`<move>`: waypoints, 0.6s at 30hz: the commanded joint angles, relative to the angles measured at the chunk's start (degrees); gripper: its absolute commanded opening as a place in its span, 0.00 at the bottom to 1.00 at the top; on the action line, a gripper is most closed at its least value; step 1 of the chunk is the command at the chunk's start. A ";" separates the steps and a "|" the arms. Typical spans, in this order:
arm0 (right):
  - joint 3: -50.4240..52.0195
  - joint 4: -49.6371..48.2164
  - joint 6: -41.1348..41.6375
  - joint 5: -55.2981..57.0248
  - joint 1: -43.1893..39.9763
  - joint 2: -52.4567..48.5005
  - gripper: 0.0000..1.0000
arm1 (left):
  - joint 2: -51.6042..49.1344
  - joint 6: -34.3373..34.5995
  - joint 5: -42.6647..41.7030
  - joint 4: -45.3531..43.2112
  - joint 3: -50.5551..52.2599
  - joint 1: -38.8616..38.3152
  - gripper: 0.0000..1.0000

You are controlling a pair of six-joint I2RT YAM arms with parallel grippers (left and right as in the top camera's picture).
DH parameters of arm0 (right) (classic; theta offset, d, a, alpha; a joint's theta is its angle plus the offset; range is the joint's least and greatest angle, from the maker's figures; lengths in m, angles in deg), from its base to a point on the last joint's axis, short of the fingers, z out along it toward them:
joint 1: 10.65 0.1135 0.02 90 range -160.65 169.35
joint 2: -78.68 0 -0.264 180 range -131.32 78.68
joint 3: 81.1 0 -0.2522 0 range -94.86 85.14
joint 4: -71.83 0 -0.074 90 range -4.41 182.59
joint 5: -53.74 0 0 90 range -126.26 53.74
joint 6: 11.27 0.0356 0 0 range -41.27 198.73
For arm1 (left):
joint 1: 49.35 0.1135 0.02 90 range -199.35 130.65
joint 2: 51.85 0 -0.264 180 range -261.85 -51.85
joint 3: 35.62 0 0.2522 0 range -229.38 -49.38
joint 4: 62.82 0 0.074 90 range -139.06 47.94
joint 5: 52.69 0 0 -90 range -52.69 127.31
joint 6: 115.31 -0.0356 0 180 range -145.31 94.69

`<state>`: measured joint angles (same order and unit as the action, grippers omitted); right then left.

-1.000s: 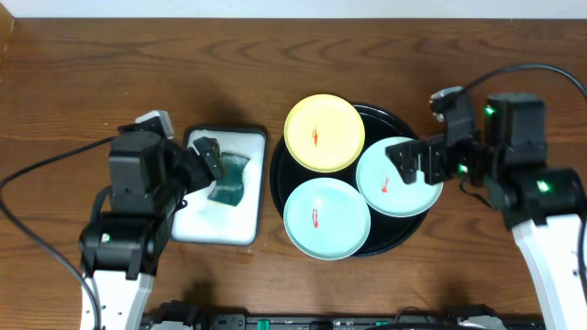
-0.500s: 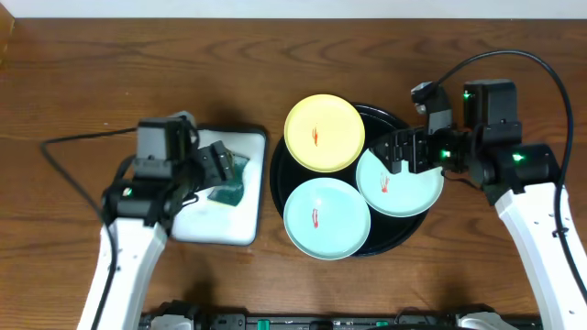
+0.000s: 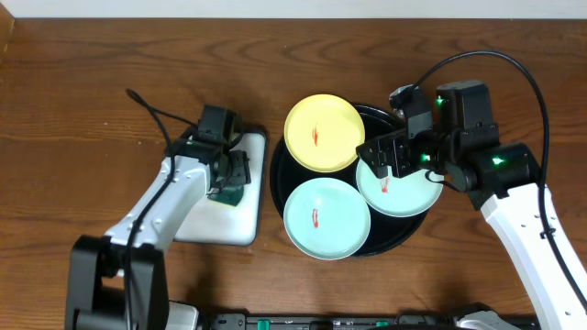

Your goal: Clean dirty plates on tray and stack at the side

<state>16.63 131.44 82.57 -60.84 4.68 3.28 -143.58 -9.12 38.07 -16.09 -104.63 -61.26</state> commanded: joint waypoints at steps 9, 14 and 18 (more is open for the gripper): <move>-0.98 0.44 1.95 1.22 0.63 -0.37 0.84 | -12.00 -1.14 0.11 -3.37 -0.83 -0.02 0.35; -0.96 0.66 1.92 1.22 0.63 -0.37 0.85 | -10.21 -1.14 0.11 -3.08 -0.90 -0.02 0.08; -0.96 0.76 1.92 1.22 0.63 -0.37 0.85 | -5.86 -1.14 0.11 -1.84 -0.94 -0.02 0.08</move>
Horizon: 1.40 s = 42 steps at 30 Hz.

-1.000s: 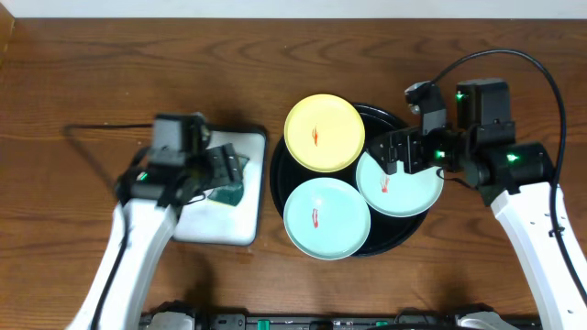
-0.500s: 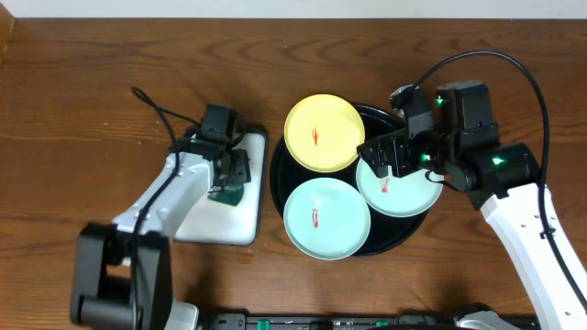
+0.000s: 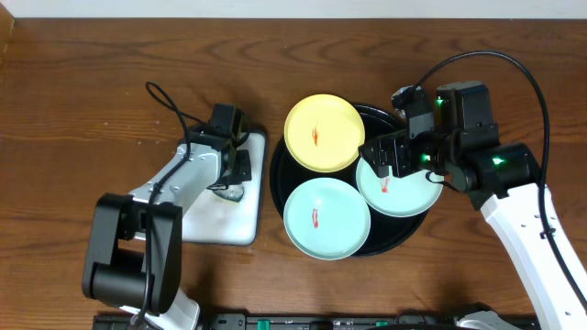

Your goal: Clean dirty plates on tray and stack at the side

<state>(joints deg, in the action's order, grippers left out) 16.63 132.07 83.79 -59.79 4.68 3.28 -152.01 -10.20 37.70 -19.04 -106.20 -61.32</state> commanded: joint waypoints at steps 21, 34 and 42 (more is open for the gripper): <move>-4.85 -3.58 4.90 10.05 0.72 -16.61 0.68 | 12.66 -0.04 0.04 2.89 -1.77 0.02 0.08; -8.55 -21.31 4.31 12.17 0.76 -39.43 0.53 | 16.70 -0.04 -4.52 2.91 -6.10 -0.39 0.07; -8.55 -23.89 5.31 13.03 0.83 -44.02 0.05 | 16.70 -0.07 -10.08 0.57 -6.10 -0.52 0.07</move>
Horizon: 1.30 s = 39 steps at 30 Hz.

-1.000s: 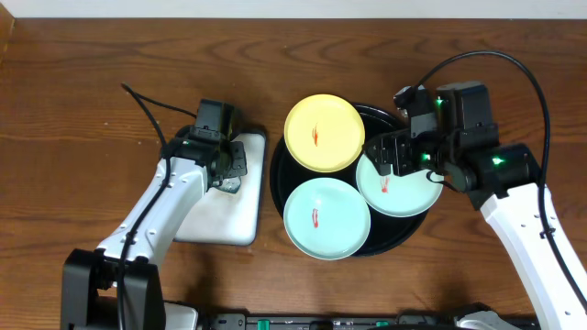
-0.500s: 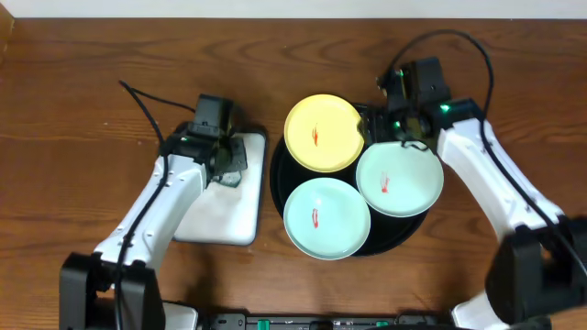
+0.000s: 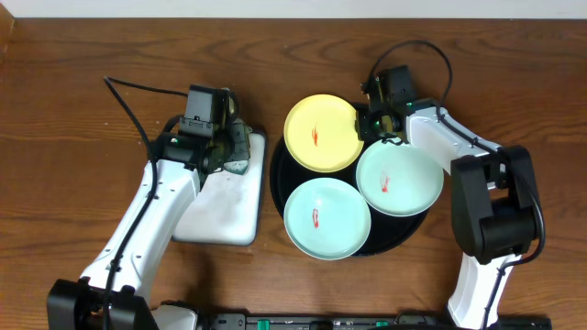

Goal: Clean dirty plates on tray and stack at the side
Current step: 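Carry the sponge with the left gripper onto the yellow plate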

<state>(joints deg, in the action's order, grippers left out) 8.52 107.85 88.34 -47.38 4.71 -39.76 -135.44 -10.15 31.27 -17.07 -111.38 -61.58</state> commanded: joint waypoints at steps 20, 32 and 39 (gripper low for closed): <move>-0.44 14.45 2.97 13.44 2.34 5.70 0.01 | -12.52 14.84 -4.42 -28.79 -0.94 -13.55 0.07; -0.44 14.51 0.57 13.44 2.54 5.70 0.01 | -28.09 37.48 -11.54 -45.90 -1.31 -17.70 0.08; -0.44 14.62 0.59 13.42 2.54 5.70 0.01 | -34.38 34.97 -11.43 -40.44 -3.89 -18.34 0.07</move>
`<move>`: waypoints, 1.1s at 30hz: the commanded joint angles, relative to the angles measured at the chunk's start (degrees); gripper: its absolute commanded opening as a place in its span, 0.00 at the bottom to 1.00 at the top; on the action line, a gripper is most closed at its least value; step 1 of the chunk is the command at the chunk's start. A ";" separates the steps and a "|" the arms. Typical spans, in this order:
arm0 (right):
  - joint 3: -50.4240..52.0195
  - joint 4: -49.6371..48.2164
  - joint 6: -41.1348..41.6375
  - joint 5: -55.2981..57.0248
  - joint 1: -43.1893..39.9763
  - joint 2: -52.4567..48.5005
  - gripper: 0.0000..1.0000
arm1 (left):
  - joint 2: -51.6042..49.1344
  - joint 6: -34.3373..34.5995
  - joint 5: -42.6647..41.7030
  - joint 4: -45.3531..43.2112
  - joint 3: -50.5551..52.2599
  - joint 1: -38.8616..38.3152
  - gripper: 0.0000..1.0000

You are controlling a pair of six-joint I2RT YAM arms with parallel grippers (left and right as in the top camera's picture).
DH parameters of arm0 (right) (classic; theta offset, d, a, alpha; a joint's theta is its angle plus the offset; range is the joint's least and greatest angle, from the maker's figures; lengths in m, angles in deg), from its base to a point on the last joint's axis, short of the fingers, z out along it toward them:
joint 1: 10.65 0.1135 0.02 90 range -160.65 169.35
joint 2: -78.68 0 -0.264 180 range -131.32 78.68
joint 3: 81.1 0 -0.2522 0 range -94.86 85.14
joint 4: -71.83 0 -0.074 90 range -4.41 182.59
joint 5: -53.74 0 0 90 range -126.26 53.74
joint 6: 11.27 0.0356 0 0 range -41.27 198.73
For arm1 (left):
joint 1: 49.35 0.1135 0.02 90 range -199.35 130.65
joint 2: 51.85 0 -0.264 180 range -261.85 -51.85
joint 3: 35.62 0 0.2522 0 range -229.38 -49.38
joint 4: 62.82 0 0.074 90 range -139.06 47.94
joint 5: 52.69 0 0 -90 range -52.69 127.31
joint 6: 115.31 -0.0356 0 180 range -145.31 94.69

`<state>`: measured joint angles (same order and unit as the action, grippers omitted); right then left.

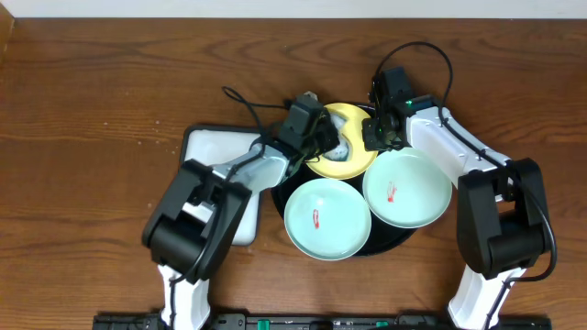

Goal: Clean dirty plates on tray and stack at the side
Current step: 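Carry the sponge with the left gripper onto the yellow plate, then scrub the yellow plate with the sponge while the right gripper holds its rim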

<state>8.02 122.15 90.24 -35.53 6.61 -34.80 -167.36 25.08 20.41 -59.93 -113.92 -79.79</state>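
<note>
A yellow plate (356, 161) lies at the back of the black tray (371, 240). My left gripper (332, 139) is shut on a dark sponge (342, 147) that rests on this plate and hides its middle. At the plate's right rim, my right gripper (376, 137) looks shut on the edge. Two mint plates also sit on the tray, one at the front (327, 218) and one at the right (407, 188). Each of them carries a red smear.
A white pad (211, 147) lies on the wooden table left of the tray, partly under my left arm. Cables from both arms run over the table behind the tray.
My left gripper has moved right with the sponge, from the pad's back corner onto the yellow plate. The yellow plate and the right mint plate sit slightly further right. The right gripper stays at the rim.
First my left gripper was down on the sponge on the white pad, and the right gripper hung over the right mint plate. Later the left held the sponge at the pad's back corner, with the right at the yellow plate's rim. Now the sponge is on that plate.
</note>
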 commanded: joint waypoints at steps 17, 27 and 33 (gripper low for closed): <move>0.07 0.52 -1.29 1.57 0.63 0.74 0.01 | -2.99 -19.23 12.94 31.34 -15.47 1.81 0.07; 0.07 0.79 -1.31 1.55 0.63 0.74 0.01 | -8.61 -9.16 2.38 21.57 -15.47 -6.01 0.08; 0.07 0.76 -1.31 1.57 0.63 0.74 0.01 | -8.59 -5.66 -5.03 21.92 -15.47 -5.75 0.07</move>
<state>8.06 123.22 89.89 -33.41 6.93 -34.80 -173.61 16.03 23.36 -39.01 -129.67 -85.47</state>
